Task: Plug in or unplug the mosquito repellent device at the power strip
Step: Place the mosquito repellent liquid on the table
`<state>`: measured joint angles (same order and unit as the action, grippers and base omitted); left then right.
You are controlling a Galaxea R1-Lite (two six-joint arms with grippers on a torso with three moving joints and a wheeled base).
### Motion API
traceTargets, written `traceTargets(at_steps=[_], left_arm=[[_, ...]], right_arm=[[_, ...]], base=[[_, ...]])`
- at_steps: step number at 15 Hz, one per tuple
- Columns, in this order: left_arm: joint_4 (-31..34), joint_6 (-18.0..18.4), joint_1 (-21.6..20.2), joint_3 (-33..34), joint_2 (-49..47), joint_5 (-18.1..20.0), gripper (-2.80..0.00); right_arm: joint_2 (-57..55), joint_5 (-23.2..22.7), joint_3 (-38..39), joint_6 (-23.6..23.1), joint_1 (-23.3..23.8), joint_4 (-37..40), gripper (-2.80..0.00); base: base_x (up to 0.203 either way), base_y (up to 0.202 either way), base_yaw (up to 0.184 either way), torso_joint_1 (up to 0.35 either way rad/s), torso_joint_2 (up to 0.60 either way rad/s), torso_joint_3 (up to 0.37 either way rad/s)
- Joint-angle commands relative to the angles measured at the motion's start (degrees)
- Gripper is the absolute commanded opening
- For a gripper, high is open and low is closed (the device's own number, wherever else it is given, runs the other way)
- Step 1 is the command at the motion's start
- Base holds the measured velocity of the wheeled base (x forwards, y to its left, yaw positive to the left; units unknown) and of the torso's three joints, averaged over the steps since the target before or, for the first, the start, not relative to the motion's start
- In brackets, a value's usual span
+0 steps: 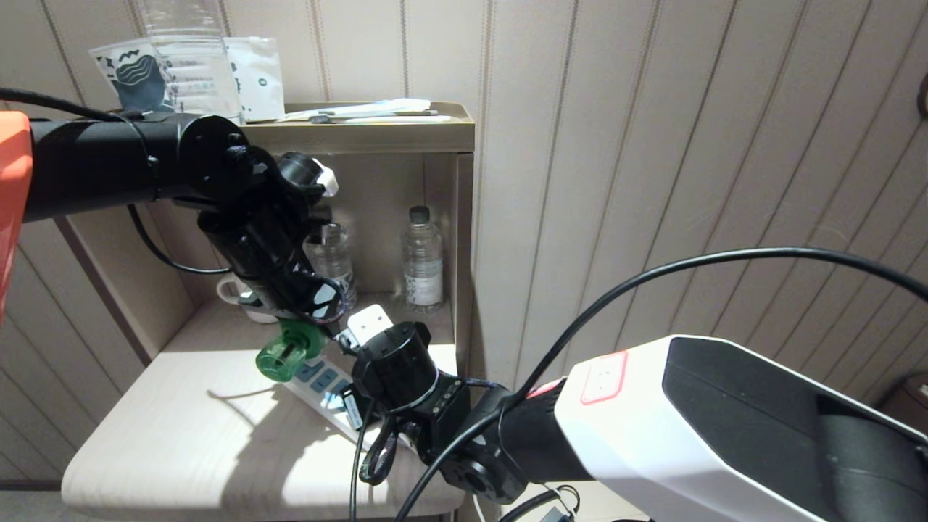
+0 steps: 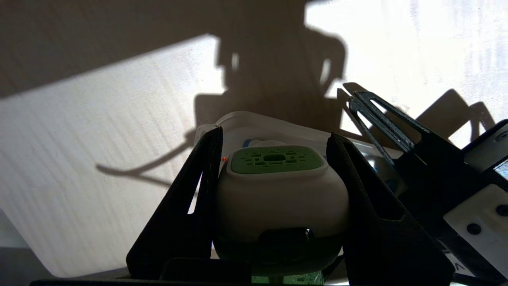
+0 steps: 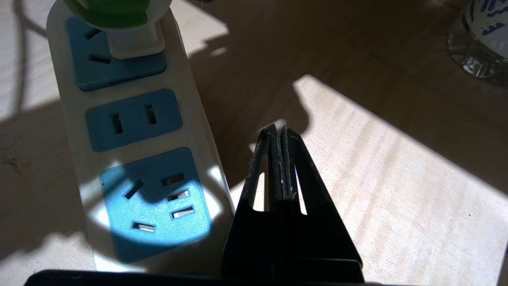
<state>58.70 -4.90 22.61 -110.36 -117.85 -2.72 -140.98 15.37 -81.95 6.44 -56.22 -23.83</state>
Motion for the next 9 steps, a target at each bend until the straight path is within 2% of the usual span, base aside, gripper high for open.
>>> traceTargets(at_steps=[1, 9], left_arm=[[0.1, 0.0, 0.0, -0.1, 1.0, 0.0, -2.8], [-0.2, -0.6, -0.2, 0.6, 1.6, -1.2, -2.8]], right_arm=[[-0.9, 0.1, 0.0, 0.0, 0.0, 0.3, -2.8], [-0.5, 0.1, 0.1, 0.2, 0.1, 1.0, -2.8]], base=[[0.0, 0.0, 0.0, 0.0, 0.0, 0.0], [0.0, 0.0, 0.0, 0.0, 0.0, 0.0]])
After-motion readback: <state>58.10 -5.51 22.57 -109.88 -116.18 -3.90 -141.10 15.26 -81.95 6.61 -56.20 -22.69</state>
